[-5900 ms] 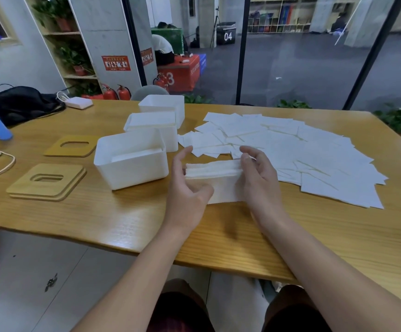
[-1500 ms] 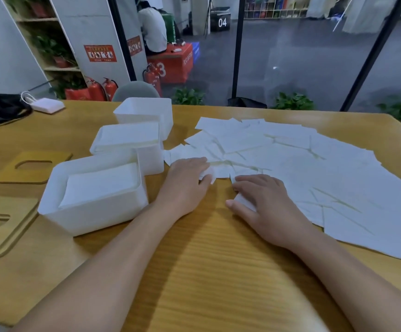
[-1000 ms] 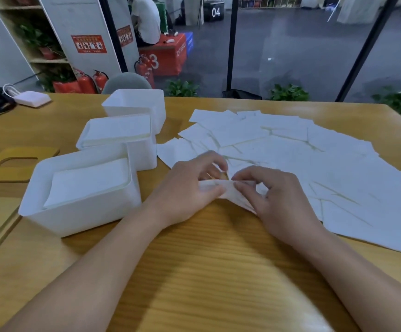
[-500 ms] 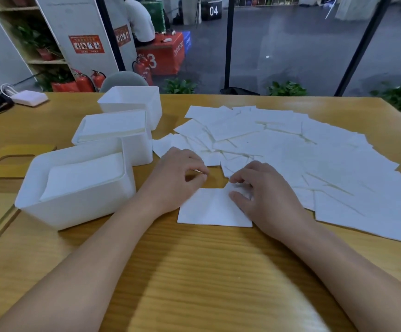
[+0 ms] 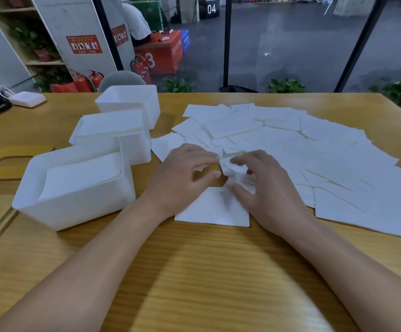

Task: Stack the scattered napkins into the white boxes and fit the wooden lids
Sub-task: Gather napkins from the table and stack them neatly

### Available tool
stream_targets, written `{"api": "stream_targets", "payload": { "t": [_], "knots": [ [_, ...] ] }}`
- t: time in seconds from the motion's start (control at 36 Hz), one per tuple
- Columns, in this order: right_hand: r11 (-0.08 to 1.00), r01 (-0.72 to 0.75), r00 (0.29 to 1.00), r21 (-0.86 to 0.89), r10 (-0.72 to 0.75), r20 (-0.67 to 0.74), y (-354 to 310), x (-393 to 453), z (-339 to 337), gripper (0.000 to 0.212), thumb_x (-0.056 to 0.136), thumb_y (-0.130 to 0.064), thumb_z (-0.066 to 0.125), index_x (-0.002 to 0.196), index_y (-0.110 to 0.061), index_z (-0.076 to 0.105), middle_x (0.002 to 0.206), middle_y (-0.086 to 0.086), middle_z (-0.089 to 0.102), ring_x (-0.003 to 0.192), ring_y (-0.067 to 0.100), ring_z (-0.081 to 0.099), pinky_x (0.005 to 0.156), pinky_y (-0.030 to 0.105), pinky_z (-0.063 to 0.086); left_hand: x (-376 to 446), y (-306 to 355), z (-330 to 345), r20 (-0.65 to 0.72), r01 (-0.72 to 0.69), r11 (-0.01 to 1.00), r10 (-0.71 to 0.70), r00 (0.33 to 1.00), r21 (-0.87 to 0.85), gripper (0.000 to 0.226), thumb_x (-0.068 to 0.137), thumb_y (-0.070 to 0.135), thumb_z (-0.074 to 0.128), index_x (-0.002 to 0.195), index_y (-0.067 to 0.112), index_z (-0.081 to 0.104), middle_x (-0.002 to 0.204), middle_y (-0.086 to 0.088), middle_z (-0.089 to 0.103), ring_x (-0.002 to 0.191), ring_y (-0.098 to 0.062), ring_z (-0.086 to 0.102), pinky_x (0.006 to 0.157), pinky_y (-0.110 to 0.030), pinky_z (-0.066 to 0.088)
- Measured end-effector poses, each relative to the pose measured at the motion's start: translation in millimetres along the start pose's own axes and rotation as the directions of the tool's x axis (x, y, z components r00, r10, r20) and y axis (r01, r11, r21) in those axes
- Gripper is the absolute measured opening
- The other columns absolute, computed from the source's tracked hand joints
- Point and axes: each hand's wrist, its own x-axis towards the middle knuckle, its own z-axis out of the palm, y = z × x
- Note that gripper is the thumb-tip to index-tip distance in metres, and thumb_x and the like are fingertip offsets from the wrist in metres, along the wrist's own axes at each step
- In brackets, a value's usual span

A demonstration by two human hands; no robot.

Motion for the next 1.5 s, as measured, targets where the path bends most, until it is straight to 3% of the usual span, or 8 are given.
{"api": "stream_targets", "payload": {
  "t": [0.11,0.33,0.58,0.67,0.81,0.97,1.14,1.5],
  "knots": [
    [0.996,0.05,0.998,-0.071,-0.051,-0.022,-4.0,3.5,-9.2,0.073,0.09,-0.029,0.083,0.154,-0.036,0.049,0.162,-0.015,0.036,0.147,0.016,0.034,0.122,0.04,0.032,-6.9,18.5,-6.5,-0.012,-0.06,0.941,0.059,0.998,-0.332,0.02,0.089,0.02,0.091,0.108,0.023,0.086,0.113,0.011,0.079,0.123,-0.019,0.07,0.107,-0.034,0.053],
    [0.995,0.082,0.994,-0.059,-0.086,-0.068,5.3,7.7,-6.4,0.01,0.095,-0.027,0.08,0.101,-0.032,0.073,0.13,-0.02,0.067,0.134,0.016,0.049,0.118,0.039,0.025,-0.8,7.0,-11.6,-0.131,-0.116,0.795,0.046,0.99,-0.595,0.019,0.088,-0.011,0.082,0.092,0.006,0.079,0.096,-0.01,0.08,0.099,-0.036,0.075,0.098,-0.053,0.059],
    [0.977,-0.031,0.997,0.21,0.044,-0.059,-8.0,1.8,-20.2,0.013,0.107,-0.024,0.068,0.099,-0.028,0.077,0.094,-0.012,0.075,0.068,-0.005,0.061,0.063,0.01,0.039,1.5,-3.4,-13.7,-0.131,0.086,0.854,-0.177,0.975,-0.514,0.024,0.097,0.001,0.071,0.114,0.015,0.062,0.096,-0.002,0.075,0.098,-0.02,0.072,0.082,-0.036,0.057],
    [0.979,-0.028,0.997,0.203,0.041,-0.061,-8.1,1.2,-15.9,0.015,0.107,-0.025,0.065,0.098,-0.031,0.076,0.09,-0.01,0.074,0.069,0.003,0.061,0.062,0.014,0.037,0.3,0.6,-15.9,-0.035,0.077,0.913,-0.1,0.994,-0.401,0.032,0.101,0.012,0.071,0.128,0.028,0.065,0.104,0.005,0.072,0.106,-0.019,0.069,0.084,-0.038,0.057],
    [0.972,-0.018,0.993,0.236,0.045,-0.109,-17.9,0.8,-16.6,0.01,0.105,-0.024,0.069,0.101,-0.03,0.076,0.087,-0.012,0.072,0.083,0.01,0.066,0.066,0.014,0.041,0.2,3.7,-19.5,-0.045,0.047,0.968,-0.059,0.997,-0.245,0.007,0.104,0.028,0.075,0.1,0.027,0.081,0.095,0.021,0.076,0.098,-0.004,0.071,0.083,-0.017,0.047],
    [0.911,-0.148,0.988,0.384,0.152,0.02,-14.2,2.0,-24.8,0.01,0.102,-0.023,0.073,0.107,-0.031,0.071,0.067,0.003,0.065,0.06,0.025,0.062,0.058,0.025,0.049,2.5,-3.8,-34.7,0.065,0.177,0.959,-0.166,0.984,-0.221,0.013,0.106,0.031,0.071,0.104,0.034,0.083,0.086,0.029,0.075,0.084,0.004,0.069,0.083,-0.024,0.052],
    [0.959,-0.212,0.967,0.187,0.177,0.184,-6.8,0.2,-21.3,0.018,0.1,-0.03,0.073,0.115,-0.035,0.065,0.07,-0.009,0.072,0.059,0.007,0.062,0.06,0.019,0.044,-9.1,-13.4,-30.9,0.226,0.274,0.959,-0.253,0.941,-0.068,0.007,0.104,0.044,0.068,0.105,0.047,0.075,0.063,0.015,0.052,0.054,-0.005,0.045,0.056,-0.013,0.039],
    [0.983,-0.183,0.963,0.014,0.176,0.202,-5.7,-4.1,-18.7,0.021,0.094,-0.032,0.078,0.111,-0.036,0.066,0.071,-0.012,0.068,0.068,0.006,0.064,0.061,0.028,0.049,-10.2,-20.9,-26.8,0.186,0.256,0.966,-0.26,0.948,0.043,0.01,0.099,0.037,0.074,0.108,0.04,0.071,0.084,0.009,0.064,0.069,-0.003,0.056,0.068,-0.028,0.048]
  ]
}}
